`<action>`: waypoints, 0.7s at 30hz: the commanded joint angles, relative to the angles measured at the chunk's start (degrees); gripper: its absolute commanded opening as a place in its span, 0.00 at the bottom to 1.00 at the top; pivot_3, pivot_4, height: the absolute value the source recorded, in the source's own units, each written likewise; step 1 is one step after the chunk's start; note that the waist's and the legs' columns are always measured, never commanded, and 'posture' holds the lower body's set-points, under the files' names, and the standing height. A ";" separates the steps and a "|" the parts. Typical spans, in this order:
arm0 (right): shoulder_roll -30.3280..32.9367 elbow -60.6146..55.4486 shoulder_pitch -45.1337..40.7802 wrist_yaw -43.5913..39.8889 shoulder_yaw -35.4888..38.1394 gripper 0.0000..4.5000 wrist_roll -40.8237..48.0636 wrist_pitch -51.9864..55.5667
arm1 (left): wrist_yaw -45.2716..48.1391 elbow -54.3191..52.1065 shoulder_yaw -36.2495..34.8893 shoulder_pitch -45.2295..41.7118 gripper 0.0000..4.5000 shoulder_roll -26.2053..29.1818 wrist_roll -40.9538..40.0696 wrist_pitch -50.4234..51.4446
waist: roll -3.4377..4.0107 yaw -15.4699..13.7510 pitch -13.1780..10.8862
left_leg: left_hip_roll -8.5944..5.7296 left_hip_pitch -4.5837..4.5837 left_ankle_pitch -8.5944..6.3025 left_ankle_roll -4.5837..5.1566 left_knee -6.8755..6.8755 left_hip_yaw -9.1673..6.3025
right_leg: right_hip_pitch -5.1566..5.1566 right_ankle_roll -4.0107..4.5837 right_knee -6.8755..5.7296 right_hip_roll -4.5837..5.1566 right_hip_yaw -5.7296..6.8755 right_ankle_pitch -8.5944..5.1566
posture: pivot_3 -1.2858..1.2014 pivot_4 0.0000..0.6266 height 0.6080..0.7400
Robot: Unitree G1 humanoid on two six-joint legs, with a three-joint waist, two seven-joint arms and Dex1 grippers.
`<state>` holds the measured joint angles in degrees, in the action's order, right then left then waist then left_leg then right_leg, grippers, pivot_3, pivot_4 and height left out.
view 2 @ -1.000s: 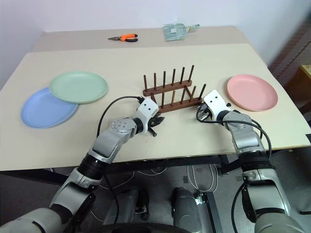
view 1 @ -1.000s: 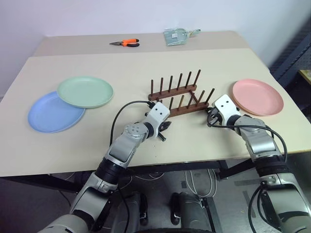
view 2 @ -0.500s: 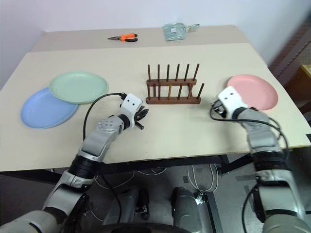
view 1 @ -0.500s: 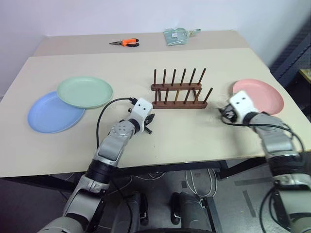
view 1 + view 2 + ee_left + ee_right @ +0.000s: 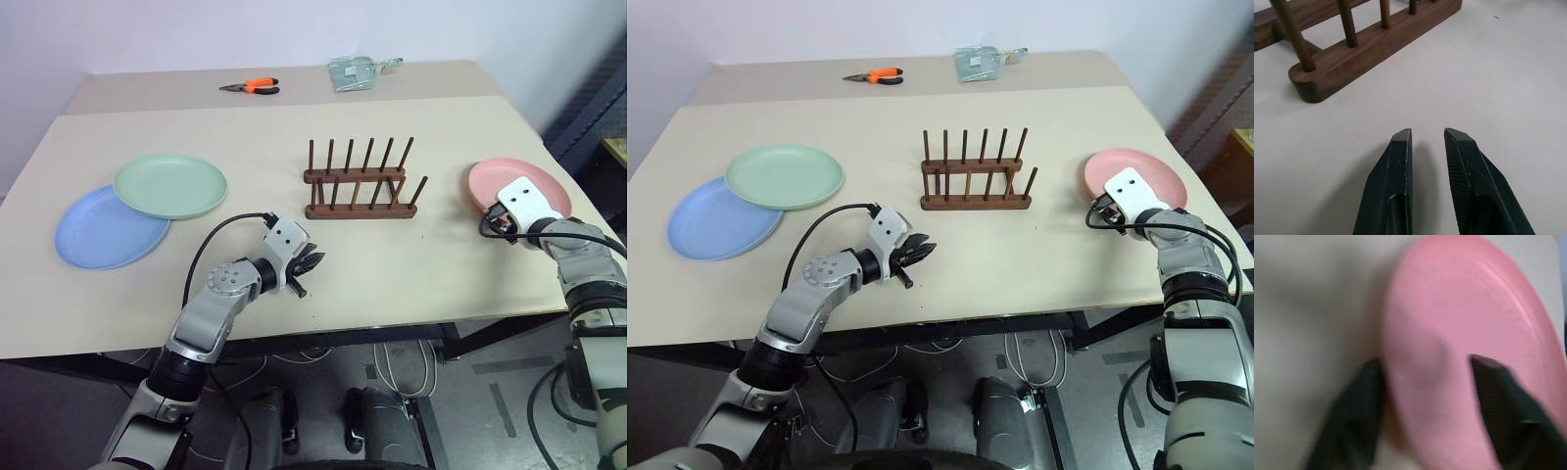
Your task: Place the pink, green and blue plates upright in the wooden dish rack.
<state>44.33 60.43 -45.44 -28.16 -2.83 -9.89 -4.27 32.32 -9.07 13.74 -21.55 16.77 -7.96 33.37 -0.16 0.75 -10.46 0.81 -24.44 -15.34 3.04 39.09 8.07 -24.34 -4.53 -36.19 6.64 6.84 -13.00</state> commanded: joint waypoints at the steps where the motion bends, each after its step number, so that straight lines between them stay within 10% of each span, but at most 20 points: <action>1: 0.29 2.94 -2.19 0.54 0.29 0.19 -0.43 -2.91 | -0.17 -3.04 -0.91 -0.25 0.22 0.17 -0.52 -0.10 | 0.00 -0.04 0.00 | 0.00 0.00 0.00 0.00 0.00 0.00 | 0.00 0.00 0.00 0.00 0.00 0.00 | 0.52 0.24 1.00; 3: 0.39 2.57 -2.53 0.07 0.85 0.01 0.10 -4.26 | -0.25 -3.49 -1.11 0.22 0.22 0.69 -0.44 -0.03 | 0.01 -0.02 0.00 | 0.00 0.00 0.00 0.00 0.00 0.00 | 0.00 0.00 0.00 0.00 0.01 0.00 | 0.52 0.24 1.00; 8: 0.16 -14.71 0.08 -6.76 7.07 0.01 9.82 -4.41 | -0.73 -4.29 -2.94 1.53 0.22 2.73 -0.29 0.17 | 0.18 0.34 -0.09 | 0.02 0.02 0.01 -0.01 -0.02 0.00 | 0.00 0.00 -0.01 -0.01 -0.02 0.00 | 0.52 0.24 1.00; 14: -5.27 -56.39 0.92 -9.18 21.27 0.01 47.02 32.46 | -0.09 -3.96 -4.70 2.09 0.22 4.87 -0.70 -0.27 | 0.39 -0.04 -0.11 | 0.09 0.00 0.01 -0.03 -0.04 -0.06 | -0.07 0.01 -0.05 0.07 -0.10 0.00 | 0.52 0.24 1.00; 21: -9.14 -63.93 -2.21 0.46 27.81 0.01 73.70 54.45 | 0.75 -2.65 -5.48 0.80 0.22 4.95 -1.65 -0.92 | 0.31 -1.31 -0.06 | 0.01 -0.06 -0.11 0.10 0.02 -0.19 | 0.00 0.05 0.08 0.26 0.03 0.03 | 0.52 0.24 1.00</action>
<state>35.46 -3.14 -46.52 -30.35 23.31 61.01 47.96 32.55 -10.73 9.65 -19.71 21.92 -8.40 33.41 0.15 -0.56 -10.52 0.81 -24.52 -15.46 3.14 39.11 7.89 -24.36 -4.47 -36.11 6.91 6.87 -12.97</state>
